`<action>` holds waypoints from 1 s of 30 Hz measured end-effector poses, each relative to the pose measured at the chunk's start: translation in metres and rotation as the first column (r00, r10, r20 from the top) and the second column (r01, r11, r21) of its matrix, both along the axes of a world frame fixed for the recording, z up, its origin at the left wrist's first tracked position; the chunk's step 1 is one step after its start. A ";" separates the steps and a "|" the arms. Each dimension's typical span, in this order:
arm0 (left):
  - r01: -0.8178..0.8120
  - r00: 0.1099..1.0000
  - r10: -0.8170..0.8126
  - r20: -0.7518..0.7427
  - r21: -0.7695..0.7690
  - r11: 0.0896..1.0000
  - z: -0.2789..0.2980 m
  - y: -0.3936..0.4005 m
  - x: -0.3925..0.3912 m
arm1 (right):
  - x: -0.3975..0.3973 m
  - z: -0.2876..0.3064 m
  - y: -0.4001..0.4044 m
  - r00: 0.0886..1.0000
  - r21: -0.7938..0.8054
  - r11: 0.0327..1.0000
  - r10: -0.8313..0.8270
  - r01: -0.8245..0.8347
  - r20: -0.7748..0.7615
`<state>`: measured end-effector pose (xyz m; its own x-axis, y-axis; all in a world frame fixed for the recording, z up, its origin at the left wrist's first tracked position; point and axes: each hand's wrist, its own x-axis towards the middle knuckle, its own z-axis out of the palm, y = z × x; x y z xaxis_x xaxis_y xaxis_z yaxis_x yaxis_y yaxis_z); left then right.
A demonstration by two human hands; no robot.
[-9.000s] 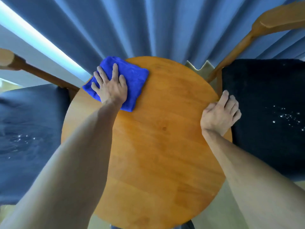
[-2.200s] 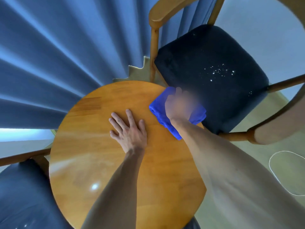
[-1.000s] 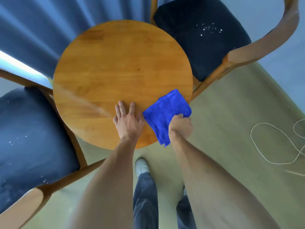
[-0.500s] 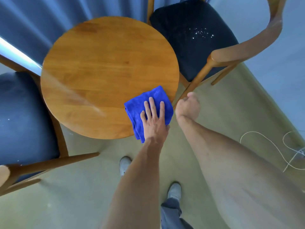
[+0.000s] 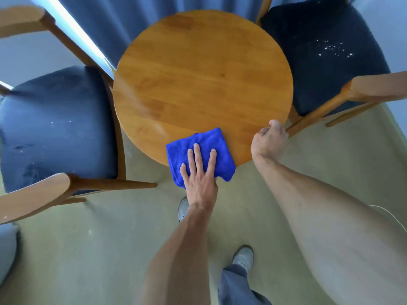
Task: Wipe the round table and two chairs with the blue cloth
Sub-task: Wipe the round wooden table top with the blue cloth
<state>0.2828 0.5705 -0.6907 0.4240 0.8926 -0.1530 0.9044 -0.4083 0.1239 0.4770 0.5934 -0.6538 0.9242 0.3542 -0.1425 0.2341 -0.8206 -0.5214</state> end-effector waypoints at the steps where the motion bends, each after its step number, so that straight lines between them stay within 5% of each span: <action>1: -0.037 0.999 0.037 -0.003 -0.006 0.999 0.000 0.002 -0.011 | -0.008 0.000 0.008 1.000 -0.007 1.000 0.027 -0.027 0.002; 8: -0.188 0.981 0.189 0.043 -0.027 0.982 0.000 0.048 -0.073 | -0.061 -0.008 0.053 0.977 0.021 0.979 0.203 -0.204 0.071; 10: -0.353 0.924 0.359 0.133 -0.069 0.933 0.003 0.062 -0.078 | -0.069 -0.014 0.061 0.963 0.003 0.969 0.245 -0.247 0.112; 13: -0.614 0.720 0.664 0.200 -0.261 0.745 0.007 0.072 -0.081 | -0.080 -0.023 0.068 0.958 -0.044 0.968 0.250 -0.246 0.141; 15: -0.590 0.629 0.713 0.309 -0.406 0.698 0.007 0.069 -0.082 | -0.086 -0.026 0.072 0.967 -0.064 0.976 0.216 -0.209 0.136; 18: -0.533 0.266 0.802 0.534 -0.612 0.584 0.014 0.072 -0.080 | -0.095 -0.026 0.084 0.984 -0.076 0.988 0.142 -0.134 0.111; 20: -0.566 0.022 0.832 0.554 -0.679 0.467 0.016 0.082 -0.076 | -0.098 -0.024 0.093 0.991 -0.058 0.995 0.082 -0.076 0.110; 22: -0.608 -0.098 0.859 0.503 -0.713 0.348 0.021 0.096 -0.070 | -0.100 -0.023 0.101 0.993 -0.041 0.998 0.045 -0.041 0.107; 26: -0.698 0.010 0.911 0.413 -0.650 0.302 0.024 0.117 -0.056 | -0.108 -0.026 0.108 0.992 -0.090 0.992 0.093 -0.086 0.081; 30: -0.760 0.055 0.914 0.403 -0.577 0.300 0.014 0.129 -0.047 | -0.119 -0.035 0.113 0.865 -0.158 0.881 0.470 -0.446 0.174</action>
<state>0.2355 0.6994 -0.6765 -0.5561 0.6969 -0.4528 0.2797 0.6700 0.6876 0.3582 0.7062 -0.6891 0.6742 0.7378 -0.0340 0.6874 -0.6437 -0.3363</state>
